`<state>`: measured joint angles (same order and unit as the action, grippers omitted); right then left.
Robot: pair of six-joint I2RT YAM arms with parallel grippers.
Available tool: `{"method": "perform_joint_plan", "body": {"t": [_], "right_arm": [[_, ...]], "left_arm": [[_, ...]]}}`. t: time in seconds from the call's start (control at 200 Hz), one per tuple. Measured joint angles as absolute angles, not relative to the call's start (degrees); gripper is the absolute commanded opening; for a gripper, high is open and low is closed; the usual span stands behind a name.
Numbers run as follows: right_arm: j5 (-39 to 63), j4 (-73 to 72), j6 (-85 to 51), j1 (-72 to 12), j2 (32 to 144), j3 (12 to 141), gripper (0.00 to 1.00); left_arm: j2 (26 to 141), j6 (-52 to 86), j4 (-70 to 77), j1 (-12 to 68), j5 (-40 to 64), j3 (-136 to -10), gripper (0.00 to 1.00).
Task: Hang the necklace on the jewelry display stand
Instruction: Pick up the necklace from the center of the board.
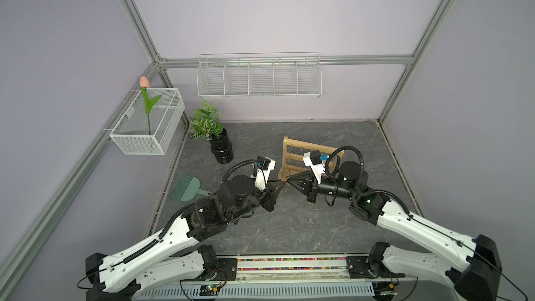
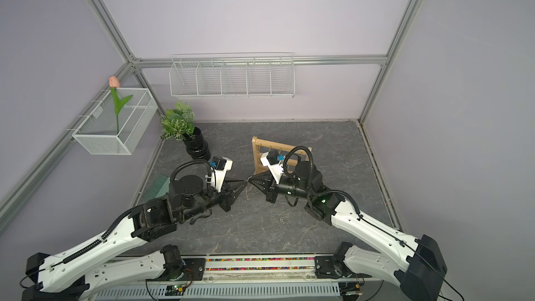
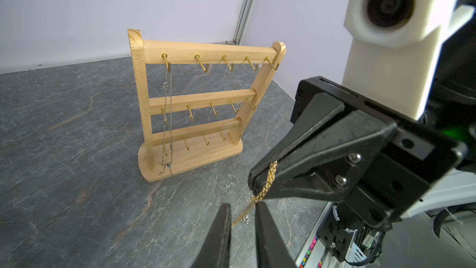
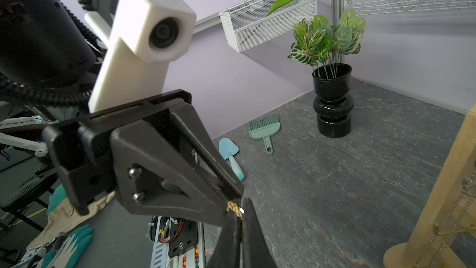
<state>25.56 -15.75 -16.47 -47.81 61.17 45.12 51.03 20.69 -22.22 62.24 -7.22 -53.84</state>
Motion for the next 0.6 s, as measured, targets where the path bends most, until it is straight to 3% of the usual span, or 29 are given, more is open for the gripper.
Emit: {"method": "perform_joint_plan", "body": {"t": [0.35, 0.485, 0.6], "right_arm": [[27.1, -17.0, -16.7, -47.7, 61.2, 45.1, 0.07], [26.8, -17.0, -16.7, -47.7, 61.2, 45.1, 0.07], [26.4, -16.9, -16.6, -47.7, 61.2, 45.1, 0.07]], "left_arm": [[51.5, 20.3, -22.1, 62.2, -7.0, -53.8, 0.11], [51.4, 20.2, -22.1, 62.2, -6.9, -53.8, 0.24], [50.8, 19.9, -22.2, 62.2, -6.6, -53.8, 0.25]]}}
